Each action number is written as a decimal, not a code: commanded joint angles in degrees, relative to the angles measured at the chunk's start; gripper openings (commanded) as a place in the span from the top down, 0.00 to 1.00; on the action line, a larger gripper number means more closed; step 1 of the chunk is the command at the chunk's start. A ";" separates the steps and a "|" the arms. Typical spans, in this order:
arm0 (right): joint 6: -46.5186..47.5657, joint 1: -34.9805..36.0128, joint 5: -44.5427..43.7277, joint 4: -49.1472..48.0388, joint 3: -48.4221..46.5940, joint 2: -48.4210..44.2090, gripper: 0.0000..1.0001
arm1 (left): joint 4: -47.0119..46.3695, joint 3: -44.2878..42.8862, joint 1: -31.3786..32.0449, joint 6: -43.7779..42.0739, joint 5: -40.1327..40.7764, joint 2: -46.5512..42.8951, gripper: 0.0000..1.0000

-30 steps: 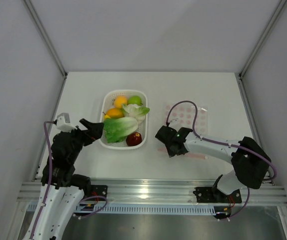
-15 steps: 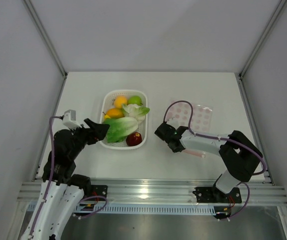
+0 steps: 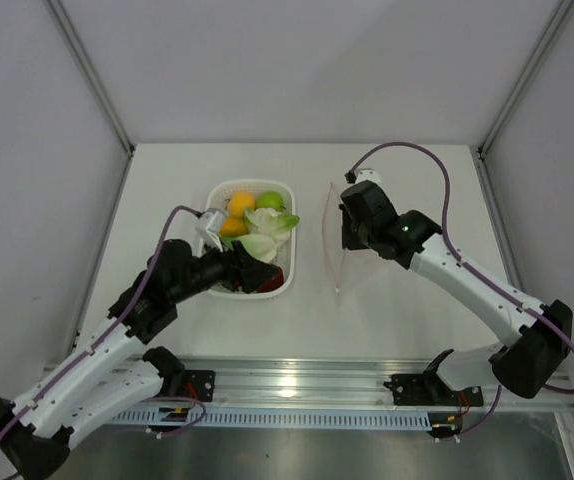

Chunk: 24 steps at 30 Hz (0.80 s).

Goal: Place the food in the zip-top bag and seal the zipper
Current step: Pick up the zipper food storage bag at the center of the board.

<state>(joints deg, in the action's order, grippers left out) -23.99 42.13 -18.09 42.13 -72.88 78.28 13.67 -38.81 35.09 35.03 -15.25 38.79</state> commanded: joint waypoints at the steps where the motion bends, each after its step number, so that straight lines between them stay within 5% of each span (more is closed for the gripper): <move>1: -1.15 0.50 6.21 4.98 -3.40 0.12 1.00 | -5.67 -3.11 4.80 0.83 2.49 4.88 0.22; 11: -4.40 3.22 9.21 4.10 -1.65 -2.08 1.00 | -6.90 -11.37 14.56 -0.83 11.73 19.12 0.16; 24: -5.45 3.84 9.30 4.98 -2.09 -5.94 1.00 | -8.31 -13.93 16.68 -1.01 18.85 33.46 0.17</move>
<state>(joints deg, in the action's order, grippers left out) -28.58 45.80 -8.49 46.39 -74.59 74.87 7.03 -51.29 51.35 34.48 0.05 72.10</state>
